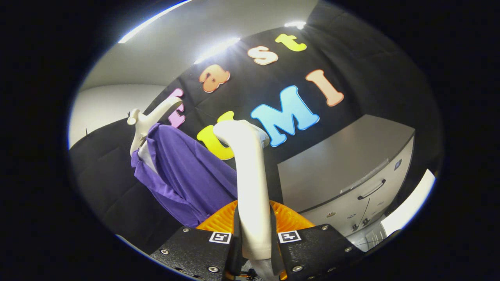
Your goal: Iron the clothes twice with a garment steamer, once on the left side and once on the right side.
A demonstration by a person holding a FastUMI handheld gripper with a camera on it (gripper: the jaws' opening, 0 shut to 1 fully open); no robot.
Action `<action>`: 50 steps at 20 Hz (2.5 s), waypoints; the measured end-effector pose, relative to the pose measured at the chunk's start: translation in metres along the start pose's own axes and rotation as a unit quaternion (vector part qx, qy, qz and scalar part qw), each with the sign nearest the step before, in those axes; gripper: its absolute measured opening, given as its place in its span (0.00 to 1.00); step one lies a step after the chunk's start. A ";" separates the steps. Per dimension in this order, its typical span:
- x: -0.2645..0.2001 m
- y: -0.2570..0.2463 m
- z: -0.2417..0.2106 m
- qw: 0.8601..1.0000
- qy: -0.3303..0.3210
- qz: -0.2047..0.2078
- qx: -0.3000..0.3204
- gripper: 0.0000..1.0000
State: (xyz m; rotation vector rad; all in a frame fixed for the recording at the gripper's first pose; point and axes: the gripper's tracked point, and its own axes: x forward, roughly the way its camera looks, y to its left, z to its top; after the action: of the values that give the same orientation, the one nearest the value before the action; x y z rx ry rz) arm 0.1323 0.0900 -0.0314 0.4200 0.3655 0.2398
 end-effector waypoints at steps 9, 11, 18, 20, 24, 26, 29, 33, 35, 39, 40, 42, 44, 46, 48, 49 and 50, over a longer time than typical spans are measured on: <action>0.018 0.098 -0.011 0.974 -0.096 0.024 -0.205 0.29; 0.026 0.107 -0.013 0.966 -0.110 0.016 -0.233 0.29; 0.045 0.119 -0.031 0.948 -0.123 -0.007 -0.294 0.30; 0.044 0.118 -0.035 0.949 -0.116 -0.008 -0.294 0.30; 0.044 0.109 -0.053 0.949 -0.101 -0.012 -0.300 0.31; 0.042 0.104 -0.063 0.952 -0.086 -0.011 -0.294 0.31; 0.040 0.094 -0.070 0.953 -0.074 -0.017 -0.294 0.31; 0.036 0.079 -0.096 0.954 -0.049 -0.020 -0.294 0.31; 0.035 0.072 -0.109 0.954 -0.032 -0.022 -0.297 0.31; 0.034 0.060 -0.136 0.951 -0.005 -0.023 -0.309 0.31; 0.033 0.058 -0.143 0.950 0.001 -0.023 -0.311 0.31; 0.032 0.053 -0.155 0.949 0.014 -0.023 -0.314 0.31; 0.031 0.049 -0.163 0.947 0.020 -0.024 -0.319 0.31; 0.031 0.045 -0.174 0.946 0.030 -0.025 -0.321 0.31; 0.031 0.040 -0.186 0.945 0.042 -0.025 -0.324 0.31; 0.031 0.037 -0.192 0.944 0.049 -0.025 -0.325 0.31; 0.030 0.034 -0.200 0.944 0.057 -0.024 -0.323 0.31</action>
State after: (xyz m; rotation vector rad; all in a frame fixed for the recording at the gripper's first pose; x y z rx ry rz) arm 0.0761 0.1996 -0.1954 -0.2518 0.3866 0.3206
